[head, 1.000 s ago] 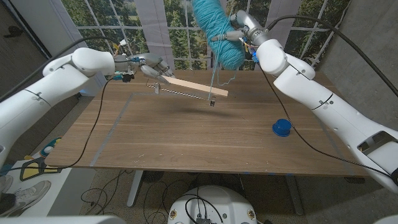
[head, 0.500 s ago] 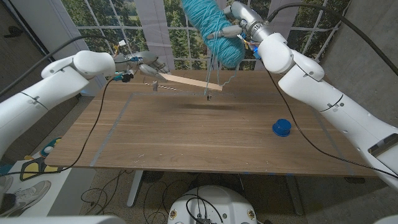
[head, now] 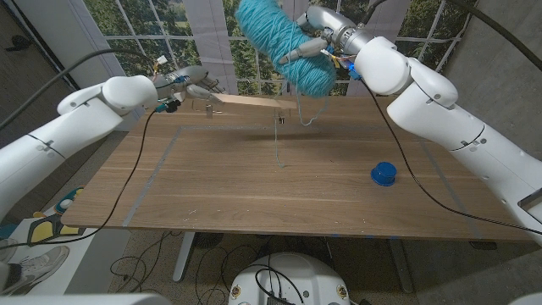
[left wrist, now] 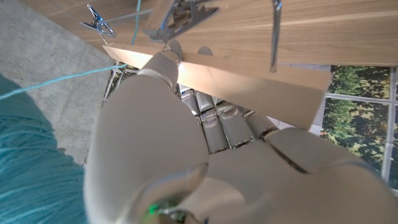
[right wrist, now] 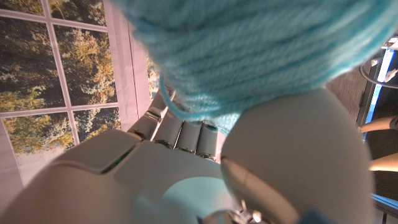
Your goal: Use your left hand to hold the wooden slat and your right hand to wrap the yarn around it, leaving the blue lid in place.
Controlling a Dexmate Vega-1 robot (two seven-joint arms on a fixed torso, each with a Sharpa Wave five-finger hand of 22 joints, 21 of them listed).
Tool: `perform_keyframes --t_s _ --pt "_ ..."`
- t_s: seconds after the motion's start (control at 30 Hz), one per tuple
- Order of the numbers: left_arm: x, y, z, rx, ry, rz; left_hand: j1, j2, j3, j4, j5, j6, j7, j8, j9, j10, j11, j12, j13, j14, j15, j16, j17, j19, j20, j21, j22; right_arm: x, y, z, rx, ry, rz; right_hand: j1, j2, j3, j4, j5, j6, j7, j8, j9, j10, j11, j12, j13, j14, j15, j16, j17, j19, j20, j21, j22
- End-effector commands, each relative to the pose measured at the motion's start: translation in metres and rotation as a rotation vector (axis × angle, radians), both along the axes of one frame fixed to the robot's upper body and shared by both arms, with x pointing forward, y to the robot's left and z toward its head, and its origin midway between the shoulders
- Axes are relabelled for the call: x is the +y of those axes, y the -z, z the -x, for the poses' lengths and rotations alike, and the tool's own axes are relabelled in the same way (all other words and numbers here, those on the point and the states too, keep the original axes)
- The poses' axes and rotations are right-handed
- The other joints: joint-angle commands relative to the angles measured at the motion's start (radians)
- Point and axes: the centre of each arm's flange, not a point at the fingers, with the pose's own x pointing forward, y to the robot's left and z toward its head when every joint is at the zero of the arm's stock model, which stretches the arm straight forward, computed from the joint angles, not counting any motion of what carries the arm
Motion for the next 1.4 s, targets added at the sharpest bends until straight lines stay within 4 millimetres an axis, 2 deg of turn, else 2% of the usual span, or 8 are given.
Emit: perform_keyframes --t_s 0.03,0.47,1.1,1.4 --pt "0.008 0.002 0.006 -0.071 -0.005 0.116 0.082 0.098 0.015 0.010 -0.001 0.107 -0.029 -0.003 0.182 0.042 -0.032 0.002 0.002 0.124 -0.164 -0.005 -0.003 0.000 -0.078 0.007 0.003 -0.003 0.009 0.006 0.123 0.049 0.075 0.322 0.328 0.006 -0.006 0.006 0.139 -0.124 -0.005 0.003 0.077 -0.053 0.003 0.001 0.018 -0.103 0.014 0.010 0.019 -0.039 0.001 0.003" --pt "0.019 0.005 0.010 -0.111 0.032 0.264 0.083 0.097 0.017 0.008 -0.004 0.112 -0.025 -0.005 0.184 0.048 -0.032 0.003 -0.003 0.134 -0.165 -0.010 -0.014 0.001 -0.077 0.012 0.002 -0.008 0.018 -0.006 0.270 0.104 0.117 0.326 0.335 0.008 -0.009 0.004 0.140 -0.109 -0.005 0.002 0.084 -0.039 0.003 -0.004 0.033 -0.099 0.028 0.027 0.032 -0.026 0.004 0.003" --pt "0.020 0.007 0.013 -0.082 0.067 0.276 0.086 0.097 0.020 0.006 -0.007 0.121 -0.023 -0.007 0.185 0.055 -0.028 0.006 -0.005 0.154 -0.165 -0.015 -0.027 0.008 -0.076 0.023 0.003 -0.015 0.028 -0.027 0.406 0.177 0.147 0.322 0.338 0.010 -0.005 -0.004 0.135 -0.107 -0.007 0.000 0.071 -0.028 -0.002 -0.005 0.007 -0.093 0.010 0.026 0.013 -0.018 -0.007 0.002" --pt "0.023 0.009 0.016 -0.086 0.056 0.280 0.086 0.096 0.022 0.005 -0.008 0.126 -0.027 -0.006 0.188 0.061 -0.028 0.011 -0.001 0.163 -0.164 -0.018 -0.034 0.009 -0.075 0.024 0.001 -0.015 0.030 -0.029 0.405 0.173 0.146 0.324 0.340 0.013 -0.006 -0.006 0.136 -0.104 -0.007 -0.002 0.071 -0.027 -0.003 -0.009 0.002 -0.096 0.004 0.025 0.010 -0.016 -0.010 0.001"
